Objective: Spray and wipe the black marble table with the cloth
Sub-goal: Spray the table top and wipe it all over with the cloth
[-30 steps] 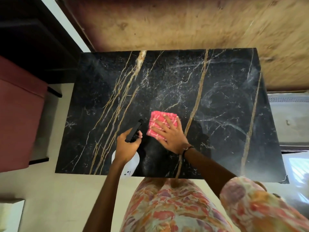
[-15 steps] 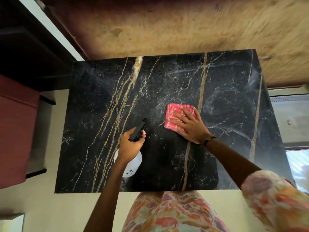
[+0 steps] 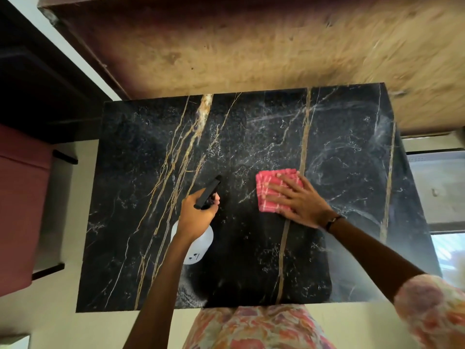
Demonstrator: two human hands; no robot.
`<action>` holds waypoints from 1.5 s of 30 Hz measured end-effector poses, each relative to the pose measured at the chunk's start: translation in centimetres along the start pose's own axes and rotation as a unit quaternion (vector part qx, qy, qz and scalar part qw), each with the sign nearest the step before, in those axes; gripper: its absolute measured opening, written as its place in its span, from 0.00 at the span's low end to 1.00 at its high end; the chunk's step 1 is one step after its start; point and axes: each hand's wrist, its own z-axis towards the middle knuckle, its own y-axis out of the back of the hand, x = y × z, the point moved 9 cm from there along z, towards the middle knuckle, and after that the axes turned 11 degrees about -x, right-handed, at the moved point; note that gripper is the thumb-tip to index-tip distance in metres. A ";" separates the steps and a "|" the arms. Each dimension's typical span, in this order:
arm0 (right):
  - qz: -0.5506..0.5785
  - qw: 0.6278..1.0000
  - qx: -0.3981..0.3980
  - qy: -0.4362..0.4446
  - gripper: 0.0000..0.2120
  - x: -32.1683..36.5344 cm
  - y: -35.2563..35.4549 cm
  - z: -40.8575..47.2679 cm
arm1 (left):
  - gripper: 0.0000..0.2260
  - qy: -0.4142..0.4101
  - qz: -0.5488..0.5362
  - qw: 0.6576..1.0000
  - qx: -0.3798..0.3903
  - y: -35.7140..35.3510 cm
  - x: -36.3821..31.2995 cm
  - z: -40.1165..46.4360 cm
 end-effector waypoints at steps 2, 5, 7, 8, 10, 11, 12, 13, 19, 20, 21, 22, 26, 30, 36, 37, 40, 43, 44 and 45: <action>-0.003 0.998 0.016 -0.069 0.25 -3.2 0.4 2.2 | 0.14 -0.001 -0.010 1.000 -0.007 0.1 -0.1 0.6; 0.013 0.990 0.018 -0.142 0.26 -3.5 0.9 7.5 | 0.13 0.000 -0.020 1.000 -0.008 0.1 -0.4 1.4; 0.025 0.988 0.001 -0.150 0.25 -1.3 0.9 10.9 | 0.12 0.004 -0.023 1.000 -0.008 0.0 -0.4 1.9; 0.029 0.990 0.000 -0.139 0.25 0.2 0.6 12.1 | 0.12 0.006 -0.024 1.000 -0.009 -0.1 -0.5 2.2; 0.029 0.996 0.004 -0.084 0.24 3.2 -0.1 13.0 | 0.12 0.010 -0.022 1.000 -0.008 -0.3 -0.7 2.8; 0.027 0.999 0.009 -0.043 0.24 4.2 -0.3 12.5 | 0.12 0.009 -0.018 1.000 -0.007 -0.3 -0.9 3.0; 0.026 1.000 0.008 0.000 0.24 4.5 -0.4 11.6 | 0.11 0.009 -0.017 1.000 -0.006 -0.4 -1.1 3.3; 0.025 0.999 0.002 0.038 0.24 4.1 -0.3 10.4 | 0.12 0.009 -0.015 1.000 -0.006 -0.5 -1.3 3.6; 0.007 1.000 -0.005 -0.015 0.25 -6.7 0.7 7.5 | 0.11 0.013 -0.020 1.000 -0.001 -0.9 -2.6 5.3; 0.010 0.999 0.007 -0.052 0.26 -8.2 0.8 8.3 | 0.11 0.014 -0.023 1.000 0.001 -0.9 -2.8 5.6; 0.016 0.996 0.013 -0.088 0.27 -9.2 1.1 9.6 | 0.11 0.014 -0.025 1.000 0.003 -1.0 -3.0 5.9; 0.023 0.992 0.011 -0.121 0.28 -9.7 1.4 11.1 | 0.11 0.014 -0.029 0.999 0.005 -1.1 -3.1 6.1; 0.029 0.984 -0.001 -0.173 0.31 -7.6 1.8 17.7 | 0.11 0.008 -0.030 0.999 0.009 -1.2 -3.6 7.3; 0.018 0.998 0.015 -0.064 0.28 -3.0 0.9 18.9 | 0.10 0.000 -0.016 1.000 0.009 -1.4 -4.2 8.3; 0.008 1.000 -0.016 0.005 0.26 -9.2 1.0 12.5 | 0.14 0.008 -0.026 1.000 0.003 -1.2 -4.1 9.8; 0.005 1.000 -0.009 -0.026 0.27 -11.1 1.0 12.5 | 0.14 0.009 -0.025 1.000 0.003 -1.1 -4.1 10.0; 0.012 0.992 0.003 -0.126 0.28 -14.5 1.1 15.6 | 0.13 0.003 -0.029 1.000 0.007 -1.0 -4.0 10.5; 0.037 0.975 -0.013 -0.220 0.30 -14.1 1.5 21.0 | 0.11 0.002 -0.024 1.000 0.003 -0.7 -3.8 11.1; 0.039 0.972 -0.014 -0.231 0.30 -13.2 1.4 22.8 | 0.10 0.002 -0.021 1.000 -0.002 -0.6 -3.8 11.3; 0.036 0.973 -0.012 -0.227 0.29 -11.8 1.5 24.4 | 0.09 0.001 -0.020 1.000 -0.006 -0.5 -3.8 11.5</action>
